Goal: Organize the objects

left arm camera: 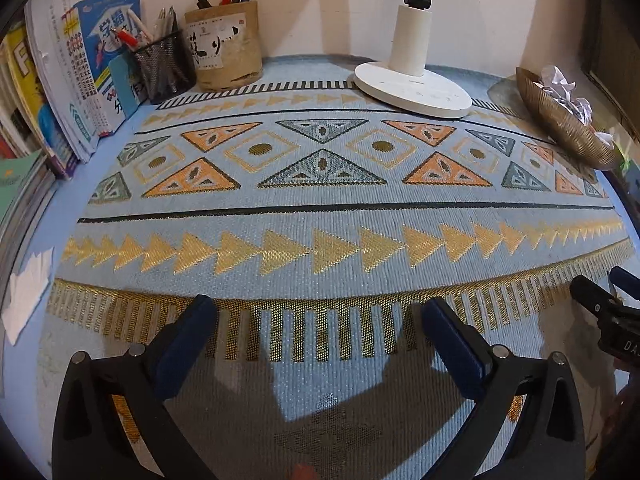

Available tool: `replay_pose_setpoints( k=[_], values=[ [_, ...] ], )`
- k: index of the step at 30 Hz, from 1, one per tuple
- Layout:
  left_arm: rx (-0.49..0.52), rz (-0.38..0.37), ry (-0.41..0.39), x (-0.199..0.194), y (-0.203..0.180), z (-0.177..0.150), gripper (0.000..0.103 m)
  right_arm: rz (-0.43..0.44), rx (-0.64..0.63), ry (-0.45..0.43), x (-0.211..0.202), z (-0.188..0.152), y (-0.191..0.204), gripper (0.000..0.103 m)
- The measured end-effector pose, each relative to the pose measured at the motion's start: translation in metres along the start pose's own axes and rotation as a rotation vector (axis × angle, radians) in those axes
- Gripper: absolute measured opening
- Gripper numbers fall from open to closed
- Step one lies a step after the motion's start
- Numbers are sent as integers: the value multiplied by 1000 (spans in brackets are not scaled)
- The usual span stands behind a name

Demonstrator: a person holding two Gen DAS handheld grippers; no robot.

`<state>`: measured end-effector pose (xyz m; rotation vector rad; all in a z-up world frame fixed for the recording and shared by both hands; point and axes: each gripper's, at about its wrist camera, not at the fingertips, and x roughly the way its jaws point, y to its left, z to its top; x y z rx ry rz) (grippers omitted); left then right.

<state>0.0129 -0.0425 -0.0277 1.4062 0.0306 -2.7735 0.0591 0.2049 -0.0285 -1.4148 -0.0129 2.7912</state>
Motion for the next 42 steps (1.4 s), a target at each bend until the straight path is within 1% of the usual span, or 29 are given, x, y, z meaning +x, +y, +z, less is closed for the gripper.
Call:
replay_pose_setpoints(
  k=[2, 11, 18, 21, 23, 32, 33, 34, 36, 39, 41, 42],
  values=[
    [0, 0, 0, 0, 0, 0, 103, 0, 0, 0, 2, -5, 2, 103],
    [0, 0, 0, 0, 1, -1, 103, -1, 0, 0, 0, 0, 0, 103],
    [0, -1, 0, 1, 1, -1, 103, -3, -3, 0, 4, -9, 4, 103],
    [0, 0, 0, 1, 1, -1, 103, -2, -2, 1, 2, -4, 2, 103],
    [0, 0, 0, 1, 2, -1, 103, -2, -1, 1, 4, -9, 4, 103],
    [0, 0, 0, 0, 1, -1, 103, -2, -1, 0, 2, -3, 1, 103],
    [0, -1, 0, 0, 1, -1, 103, -2, -1, 0, 3, -7, 3, 103],
    [0, 0, 0, 0, 1, -1, 103, -2, -1, 0, 1, -1, 0, 103],
    [-1, 0, 0, 0, 1, -1, 103, -2, -1, 0, 4, -7, 2, 103],
    [0, 0, 0, 0, 1, -1, 103, -2, -2, 0, 2, -1, 0, 103],
    [0, 0, 0, 1, 1, -1, 103, -2, -1, 1, 4, -5, 1, 103],
    [0, 0, 0, 0, 1, -1, 103, -2, 0, 1, 2, 0, -1, 103]
  ],
)
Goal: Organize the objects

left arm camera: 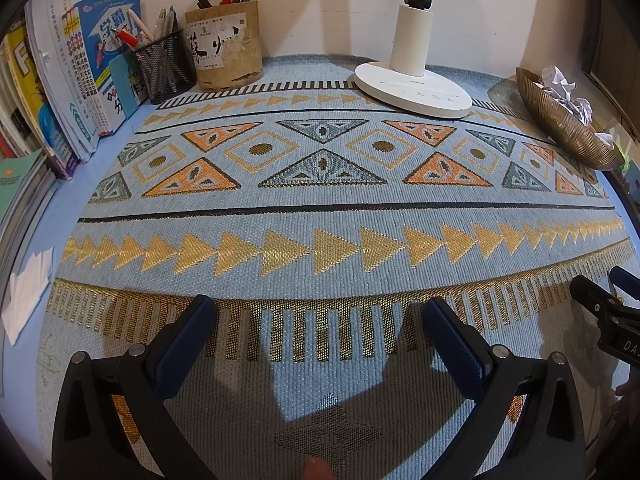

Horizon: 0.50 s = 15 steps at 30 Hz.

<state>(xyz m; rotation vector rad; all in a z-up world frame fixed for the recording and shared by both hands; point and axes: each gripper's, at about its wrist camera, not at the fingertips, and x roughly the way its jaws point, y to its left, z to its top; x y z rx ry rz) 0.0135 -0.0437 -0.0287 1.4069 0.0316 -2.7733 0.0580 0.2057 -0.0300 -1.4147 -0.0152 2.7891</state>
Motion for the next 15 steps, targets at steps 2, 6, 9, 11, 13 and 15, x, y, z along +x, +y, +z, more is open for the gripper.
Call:
replay_pose_setpoints(
  k=[2, 6, 9, 11, 13, 15],
  values=[
    [0, 0, 0, 0, 0, 0, 103, 0, 1, 0, 1, -4, 2, 103],
    [0, 0, 0, 0, 0, 0, 103, -1, 0, 0, 2, -5, 3, 103],
    [0, 0, 0, 0, 0, 0, 103, 0, 1, 0, 1, -4, 3, 103],
    [-1, 2, 0, -1, -1, 0, 103, 0, 1, 0, 3, -7, 4, 103],
    [0, 1, 0, 0, 0, 0, 103, 0, 1, 0, 2, -6, 4, 103],
    [0, 1, 0, 0, 0, 0, 103, 0, 1, 0, 2, -6, 3, 103]
  ],
)
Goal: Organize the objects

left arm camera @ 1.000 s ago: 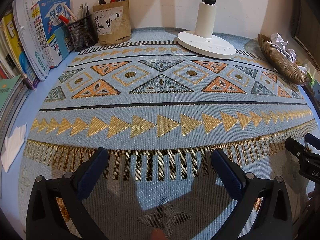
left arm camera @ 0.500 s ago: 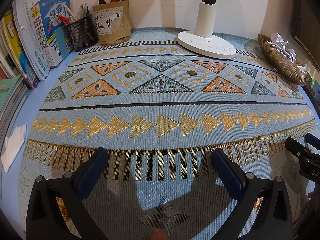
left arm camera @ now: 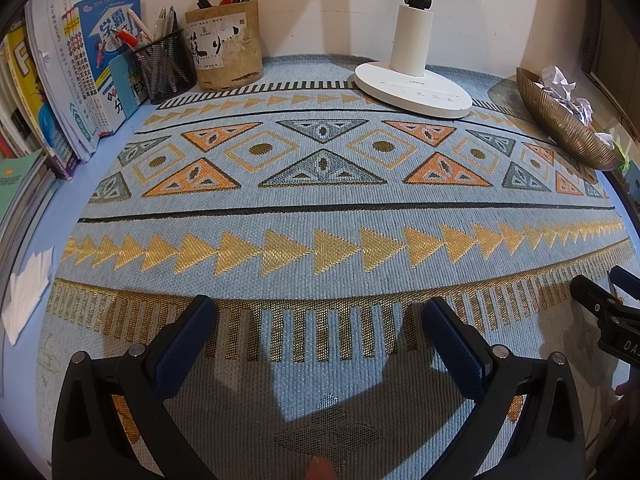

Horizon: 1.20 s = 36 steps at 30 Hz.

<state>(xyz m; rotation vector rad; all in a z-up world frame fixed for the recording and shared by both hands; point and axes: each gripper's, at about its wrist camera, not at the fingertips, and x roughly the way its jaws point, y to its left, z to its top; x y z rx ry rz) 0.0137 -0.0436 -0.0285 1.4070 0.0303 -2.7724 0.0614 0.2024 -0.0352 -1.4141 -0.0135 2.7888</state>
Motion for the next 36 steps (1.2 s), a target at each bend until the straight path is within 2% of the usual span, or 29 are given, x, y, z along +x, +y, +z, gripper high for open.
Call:
replay_pose_setpoints(
  k=[36],
  values=[
    [-3, -3, 1, 0, 1, 0, 103, -3, -1, 1, 1, -2, 1, 103]
  ],
)
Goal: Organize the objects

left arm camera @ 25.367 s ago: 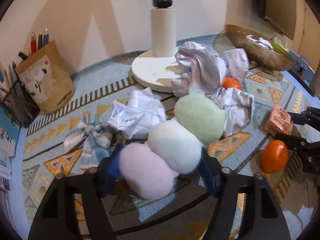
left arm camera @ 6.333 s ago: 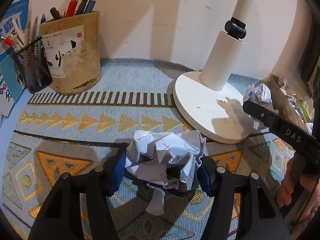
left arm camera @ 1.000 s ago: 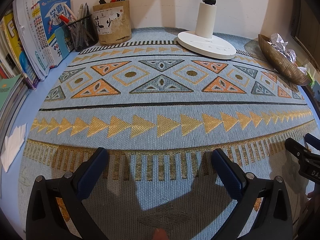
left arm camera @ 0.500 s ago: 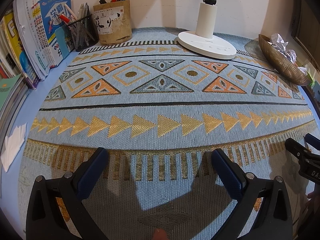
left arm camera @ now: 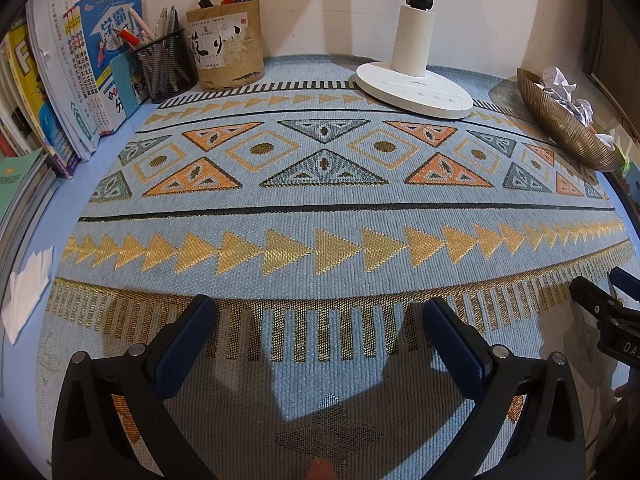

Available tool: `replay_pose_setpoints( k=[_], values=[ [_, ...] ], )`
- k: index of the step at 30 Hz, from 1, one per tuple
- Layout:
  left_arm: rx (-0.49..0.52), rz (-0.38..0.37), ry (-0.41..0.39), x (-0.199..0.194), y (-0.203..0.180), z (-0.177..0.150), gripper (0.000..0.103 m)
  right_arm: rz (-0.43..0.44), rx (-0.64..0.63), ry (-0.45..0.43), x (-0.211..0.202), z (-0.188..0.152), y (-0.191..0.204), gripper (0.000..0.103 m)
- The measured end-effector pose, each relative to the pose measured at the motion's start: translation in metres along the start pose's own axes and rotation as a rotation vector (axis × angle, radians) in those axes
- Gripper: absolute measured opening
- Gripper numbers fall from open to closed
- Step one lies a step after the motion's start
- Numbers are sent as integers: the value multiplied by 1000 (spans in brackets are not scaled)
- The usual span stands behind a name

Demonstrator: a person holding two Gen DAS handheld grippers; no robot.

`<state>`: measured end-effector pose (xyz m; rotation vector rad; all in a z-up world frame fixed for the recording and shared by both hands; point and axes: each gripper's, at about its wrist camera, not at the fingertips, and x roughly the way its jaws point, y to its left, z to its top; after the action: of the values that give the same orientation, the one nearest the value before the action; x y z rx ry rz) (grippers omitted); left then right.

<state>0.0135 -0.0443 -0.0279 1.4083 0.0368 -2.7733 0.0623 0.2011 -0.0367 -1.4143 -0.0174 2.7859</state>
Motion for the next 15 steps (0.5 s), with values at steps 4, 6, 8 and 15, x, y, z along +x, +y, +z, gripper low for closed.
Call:
replay_pose_setpoints(
  k=[4, 6, 8, 15],
  values=[
    [0, 1, 0, 0, 0, 0, 103, -1, 1, 1, 0, 1, 0, 103],
    [0, 1, 0, 0, 0, 0, 103, -1, 1, 0, 1, -3, 2, 103],
    [0, 1, 0, 0, 0, 0, 103, 0, 1, 0, 1, 0, 0, 103],
    [0, 1, 0, 0, 0, 0, 103, 0, 1, 0, 1, 0, 0, 103]
  ],
)
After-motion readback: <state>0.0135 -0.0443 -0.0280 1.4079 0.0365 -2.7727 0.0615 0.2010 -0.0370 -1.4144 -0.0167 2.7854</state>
